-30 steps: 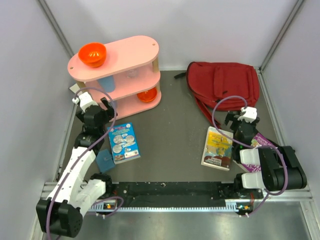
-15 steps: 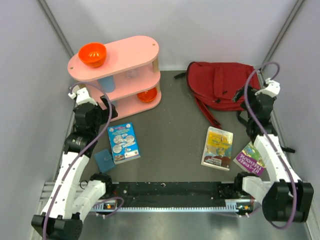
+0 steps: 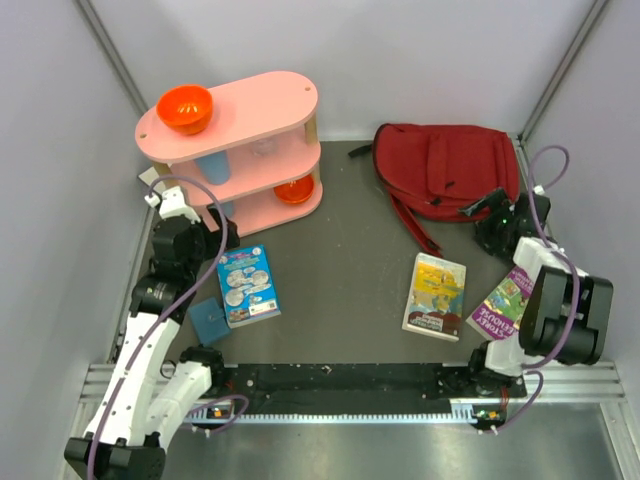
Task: Pack the student bag
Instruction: Move the student bag to the center of the board.
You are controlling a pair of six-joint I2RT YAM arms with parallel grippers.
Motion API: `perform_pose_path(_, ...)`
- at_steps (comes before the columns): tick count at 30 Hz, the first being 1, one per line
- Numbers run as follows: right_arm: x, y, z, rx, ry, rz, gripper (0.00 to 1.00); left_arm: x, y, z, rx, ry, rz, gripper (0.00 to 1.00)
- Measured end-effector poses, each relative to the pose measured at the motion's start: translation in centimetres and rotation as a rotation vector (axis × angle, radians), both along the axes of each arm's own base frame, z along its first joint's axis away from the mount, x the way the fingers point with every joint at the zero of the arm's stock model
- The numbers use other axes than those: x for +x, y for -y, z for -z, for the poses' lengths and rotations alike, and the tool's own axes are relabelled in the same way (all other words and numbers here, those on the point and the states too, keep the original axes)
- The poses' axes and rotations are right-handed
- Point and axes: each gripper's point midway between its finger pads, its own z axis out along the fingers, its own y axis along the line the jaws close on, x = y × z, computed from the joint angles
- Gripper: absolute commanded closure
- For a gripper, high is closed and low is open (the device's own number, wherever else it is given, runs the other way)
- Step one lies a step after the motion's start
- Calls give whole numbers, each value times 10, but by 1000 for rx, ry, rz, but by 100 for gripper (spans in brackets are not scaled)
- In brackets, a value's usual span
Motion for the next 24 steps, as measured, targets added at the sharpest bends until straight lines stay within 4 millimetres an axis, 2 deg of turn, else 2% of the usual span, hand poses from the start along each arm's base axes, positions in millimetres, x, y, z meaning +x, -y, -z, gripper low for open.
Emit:
perform_pose_path(7, 27, 0, 32, 110, -24, 49, 13, 0, 8, 9, -15, -25, 43, 1)
perform_pose_path(9, 36, 3, 40, 127, -40, 72, 19, 0, 10, 13, -18, -33, 50, 1)
perform_pose_path(15, 73, 21, 36, 115, 2, 140, 27, -2, 14, 23, -26, -57, 70, 1)
perform_pose_path(16, 77, 23, 34, 111, 13, 146, 33, -2, 14, 23, -27, -55, 73, 1)
perform_pose_path(18, 81, 26, 32, 103, 21, 162, 39, -2, 14, 22, -28, -54, 73, 1)
perform_pose_path(21, 88, 28, 36, 102, 17, 168, 53, -2, 16, 22, -34, -54, 81, 1)
perform_pose_path(24, 96, 30, 44, 102, 7, 166, 79, -2, 19, 22, -41, -55, 96, 1)
